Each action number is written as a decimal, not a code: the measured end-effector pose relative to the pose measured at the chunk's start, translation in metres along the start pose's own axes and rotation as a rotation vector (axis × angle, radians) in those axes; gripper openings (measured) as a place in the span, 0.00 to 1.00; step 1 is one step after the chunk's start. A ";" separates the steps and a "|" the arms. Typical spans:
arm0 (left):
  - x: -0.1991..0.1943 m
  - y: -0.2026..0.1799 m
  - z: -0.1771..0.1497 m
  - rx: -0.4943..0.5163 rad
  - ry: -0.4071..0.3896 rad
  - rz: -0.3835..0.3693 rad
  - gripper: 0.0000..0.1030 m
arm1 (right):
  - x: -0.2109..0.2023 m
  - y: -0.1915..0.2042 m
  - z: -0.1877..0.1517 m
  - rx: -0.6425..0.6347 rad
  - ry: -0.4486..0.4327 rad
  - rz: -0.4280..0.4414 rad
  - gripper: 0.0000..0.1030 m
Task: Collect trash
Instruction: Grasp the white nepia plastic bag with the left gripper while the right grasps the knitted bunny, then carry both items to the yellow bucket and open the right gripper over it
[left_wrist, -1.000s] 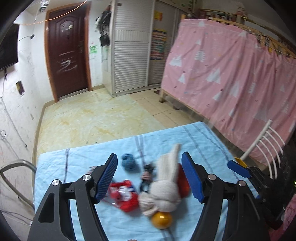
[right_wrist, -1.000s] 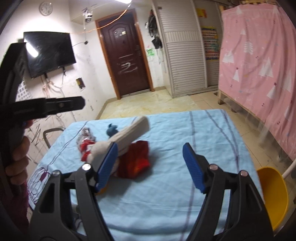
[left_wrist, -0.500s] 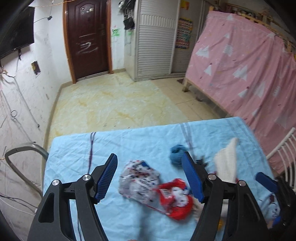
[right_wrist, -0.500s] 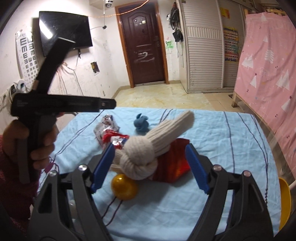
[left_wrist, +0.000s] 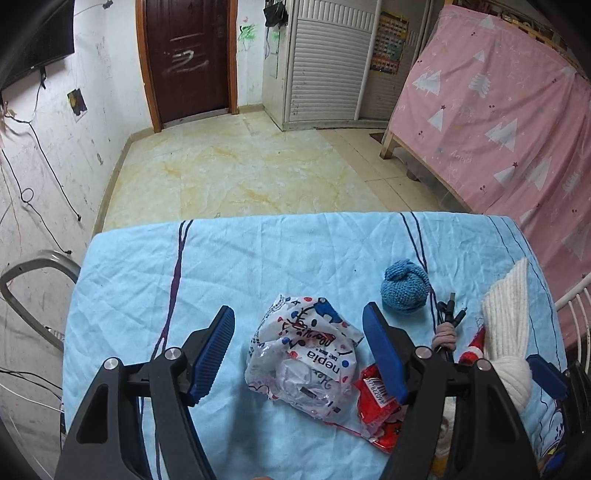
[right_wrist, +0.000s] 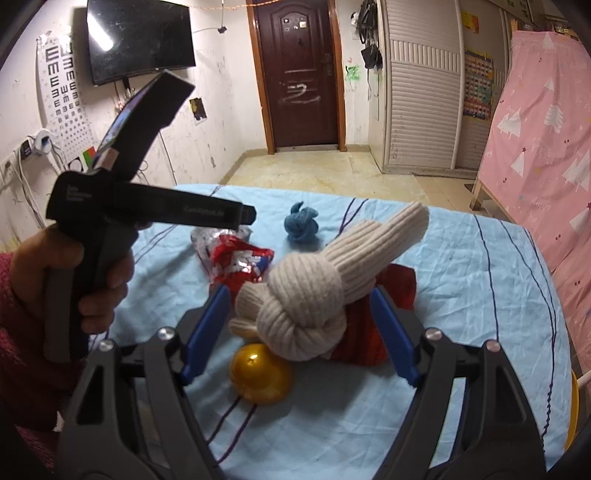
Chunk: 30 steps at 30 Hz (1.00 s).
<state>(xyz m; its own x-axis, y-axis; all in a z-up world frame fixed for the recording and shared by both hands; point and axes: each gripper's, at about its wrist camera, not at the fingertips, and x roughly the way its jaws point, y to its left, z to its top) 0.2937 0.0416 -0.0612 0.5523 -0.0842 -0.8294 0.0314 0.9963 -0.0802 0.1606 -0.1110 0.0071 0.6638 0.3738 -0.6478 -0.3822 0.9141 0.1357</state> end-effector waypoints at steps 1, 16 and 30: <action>0.001 0.002 0.000 -0.009 0.008 -0.014 0.60 | 0.001 0.000 0.000 0.000 0.008 0.002 0.63; -0.009 0.008 -0.008 -0.051 -0.008 -0.044 0.22 | -0.009 -0.014 0.000 0.085 -0.007 0.053 0.40; -0.081 -0.024 -0.006 0.013 -0.132 0.014 0.22 | -0.048 -0.037 0.006 0.109 -0.133 0.067 0.40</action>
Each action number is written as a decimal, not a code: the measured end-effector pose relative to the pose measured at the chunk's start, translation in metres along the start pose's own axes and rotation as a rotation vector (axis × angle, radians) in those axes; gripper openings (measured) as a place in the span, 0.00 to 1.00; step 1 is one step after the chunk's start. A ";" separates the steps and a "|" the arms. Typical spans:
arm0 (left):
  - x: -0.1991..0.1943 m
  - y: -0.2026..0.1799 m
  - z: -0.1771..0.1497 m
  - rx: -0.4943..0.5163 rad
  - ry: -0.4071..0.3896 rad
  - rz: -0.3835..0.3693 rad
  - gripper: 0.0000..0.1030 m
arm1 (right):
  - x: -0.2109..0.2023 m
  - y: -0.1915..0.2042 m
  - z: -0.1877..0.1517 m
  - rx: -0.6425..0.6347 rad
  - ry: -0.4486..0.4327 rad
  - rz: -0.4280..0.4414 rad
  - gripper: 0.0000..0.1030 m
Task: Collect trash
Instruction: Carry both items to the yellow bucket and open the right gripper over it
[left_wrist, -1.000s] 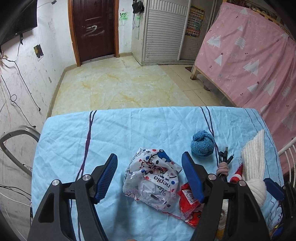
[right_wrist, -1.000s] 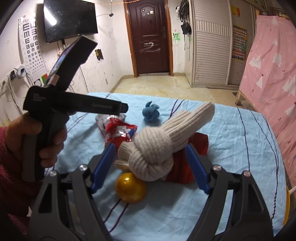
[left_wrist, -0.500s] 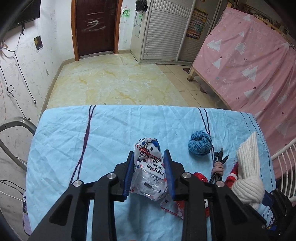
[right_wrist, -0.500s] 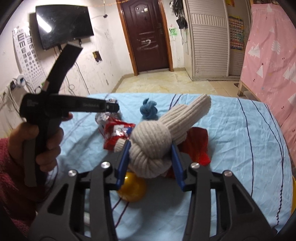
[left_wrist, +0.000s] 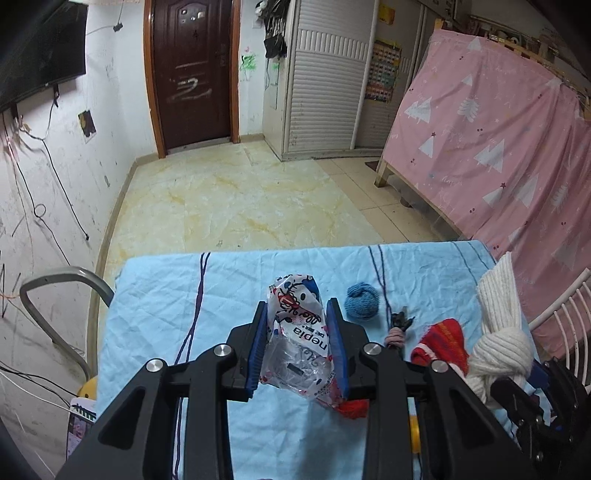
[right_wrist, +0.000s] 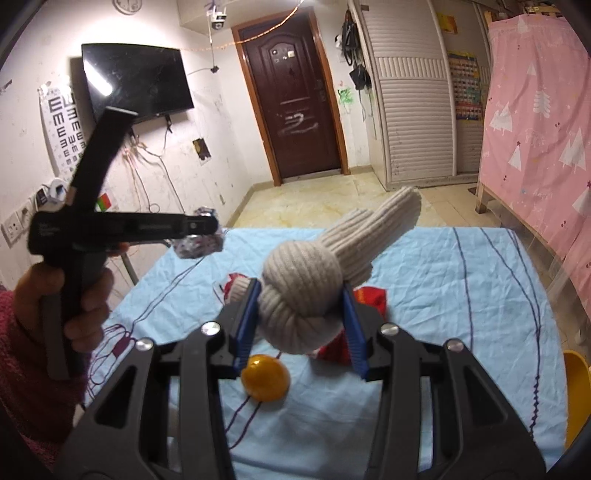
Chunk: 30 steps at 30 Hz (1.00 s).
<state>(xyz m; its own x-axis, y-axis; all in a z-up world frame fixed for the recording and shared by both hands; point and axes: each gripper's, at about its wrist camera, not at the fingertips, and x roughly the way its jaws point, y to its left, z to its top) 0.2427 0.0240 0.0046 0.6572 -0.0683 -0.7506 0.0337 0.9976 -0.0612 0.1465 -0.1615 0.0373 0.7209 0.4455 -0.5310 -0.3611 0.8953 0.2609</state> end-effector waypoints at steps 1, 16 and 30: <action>-0.004 -0.003 0.001 0.009 -0.007 0.003 0.22 | -0.003 -0.003 0.000 0.000 -0.009 -0.008 0.40; -0.032 -0.071 0.007 0.122 -0.054 0.004 0.22 | -0.042 -0.049 -0.010 0.090 -0.100 -0.061 0.40; -0.039 -0.173 0.001 0.266 -0.069 -0.107 0.22 | -0.094 -0.135 -0.030 0.248 -0.183 -0.200 0.40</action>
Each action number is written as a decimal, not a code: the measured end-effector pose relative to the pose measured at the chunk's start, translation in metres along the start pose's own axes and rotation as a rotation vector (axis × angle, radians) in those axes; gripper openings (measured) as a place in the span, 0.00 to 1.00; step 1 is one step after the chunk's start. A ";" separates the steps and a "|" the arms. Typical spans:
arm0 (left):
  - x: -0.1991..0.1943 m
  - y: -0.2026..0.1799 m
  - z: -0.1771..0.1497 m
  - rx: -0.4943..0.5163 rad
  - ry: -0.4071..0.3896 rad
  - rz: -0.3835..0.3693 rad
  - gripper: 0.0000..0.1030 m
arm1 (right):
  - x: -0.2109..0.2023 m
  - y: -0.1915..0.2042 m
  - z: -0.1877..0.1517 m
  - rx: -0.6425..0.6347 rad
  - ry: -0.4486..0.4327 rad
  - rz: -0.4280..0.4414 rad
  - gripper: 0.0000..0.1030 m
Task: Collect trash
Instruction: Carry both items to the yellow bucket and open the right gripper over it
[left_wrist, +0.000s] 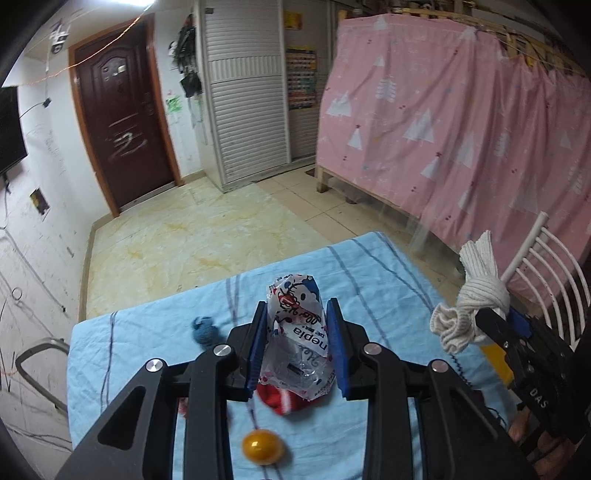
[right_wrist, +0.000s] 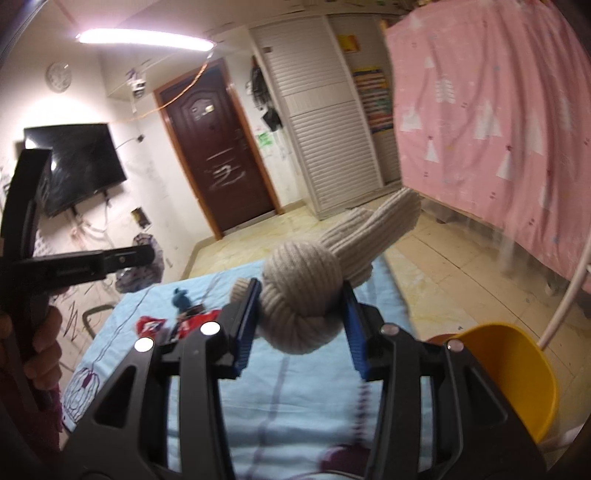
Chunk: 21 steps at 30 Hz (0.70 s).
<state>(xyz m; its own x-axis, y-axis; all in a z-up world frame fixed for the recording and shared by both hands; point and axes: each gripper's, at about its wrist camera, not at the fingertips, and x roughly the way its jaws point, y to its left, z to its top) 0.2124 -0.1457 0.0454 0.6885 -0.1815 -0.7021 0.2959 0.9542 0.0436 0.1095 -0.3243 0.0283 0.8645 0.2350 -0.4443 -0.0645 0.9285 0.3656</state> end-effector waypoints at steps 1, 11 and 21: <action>0.001 -0.008 0.001 0.013 0.000 -0.007 0.22 | -0.004 -0.008 0.001 0.011 -0.006 -0.013 0.40; 0.017 -0.075 0.009 0.090 0.001 -0.090 0.22 | -0.032 -0.067 -0.002 0.092 -0.038 -0.121 0.40; 0.026 -0.133 0.009 0.167 0.004 -0.163 0.22 | -0.049 -0.109 -0.013 0.137 -0.048 -0.209 0.40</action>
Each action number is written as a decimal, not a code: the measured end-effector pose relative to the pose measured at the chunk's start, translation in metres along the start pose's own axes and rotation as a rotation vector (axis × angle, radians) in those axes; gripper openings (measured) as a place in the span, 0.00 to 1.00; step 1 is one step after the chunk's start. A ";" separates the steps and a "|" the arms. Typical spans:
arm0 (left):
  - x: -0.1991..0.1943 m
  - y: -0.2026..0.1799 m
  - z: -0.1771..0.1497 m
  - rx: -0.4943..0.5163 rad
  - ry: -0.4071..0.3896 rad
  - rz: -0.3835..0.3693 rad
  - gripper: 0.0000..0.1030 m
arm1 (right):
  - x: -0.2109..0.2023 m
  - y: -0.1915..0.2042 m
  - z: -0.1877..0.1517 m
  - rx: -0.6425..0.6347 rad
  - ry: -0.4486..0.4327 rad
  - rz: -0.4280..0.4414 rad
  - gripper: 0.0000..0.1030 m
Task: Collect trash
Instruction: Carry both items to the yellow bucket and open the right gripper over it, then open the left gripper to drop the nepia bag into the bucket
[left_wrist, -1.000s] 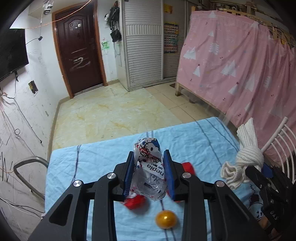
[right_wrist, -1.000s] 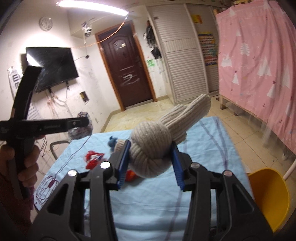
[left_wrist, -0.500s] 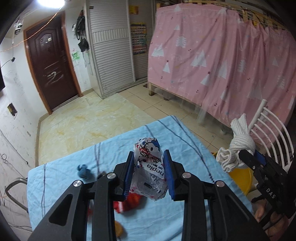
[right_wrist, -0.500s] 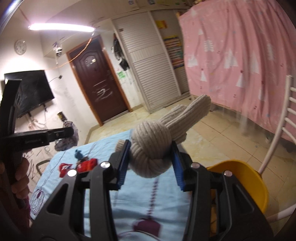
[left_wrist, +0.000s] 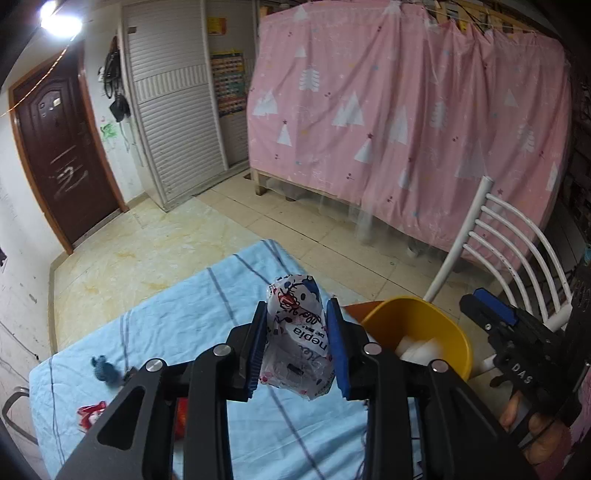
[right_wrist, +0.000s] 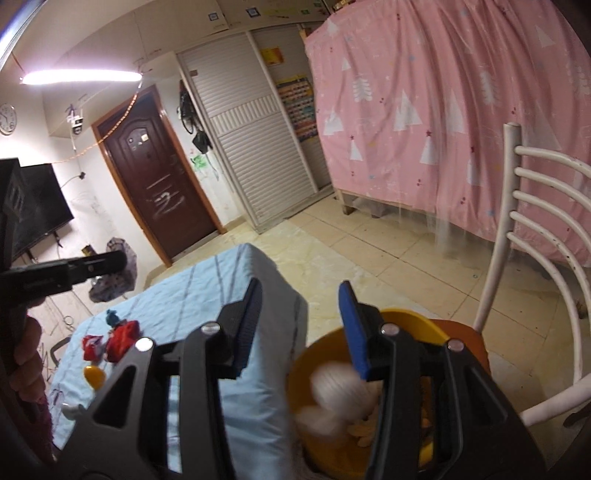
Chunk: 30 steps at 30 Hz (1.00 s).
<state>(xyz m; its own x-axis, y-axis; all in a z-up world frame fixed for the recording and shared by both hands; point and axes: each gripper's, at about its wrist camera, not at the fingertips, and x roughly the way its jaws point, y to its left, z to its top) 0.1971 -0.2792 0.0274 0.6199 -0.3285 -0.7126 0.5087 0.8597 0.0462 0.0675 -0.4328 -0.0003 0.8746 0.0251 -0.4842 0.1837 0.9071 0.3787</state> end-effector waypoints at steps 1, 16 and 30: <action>0.002 -0.004 0.001 0.004 0.004 -0.010 0.22 | 0.001 -0.003 -0.001 0.002 0.002 -0.011 0.40; 0.040 -0.085 -0.002 0.108 0.077 -0.193 0.23 | -0.010 -0.063 -0.006 0.140 -0.028 -0.059 0.40; 0.051 -0.120 0.000 0.142 0.110 -0.228 0.48 | -0.023 -0.078 -0.007 0.187 -0.060 -0.048 0.40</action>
<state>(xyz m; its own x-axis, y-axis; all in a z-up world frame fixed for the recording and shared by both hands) 0.1674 -0.3994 -0.0142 0.4150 -0.4558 -0.7874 0.7109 0.7025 -0.0319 0.0295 -0.5013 -0.0240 0.8871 -0.0466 -0.4593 0.3009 0.8129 0.4987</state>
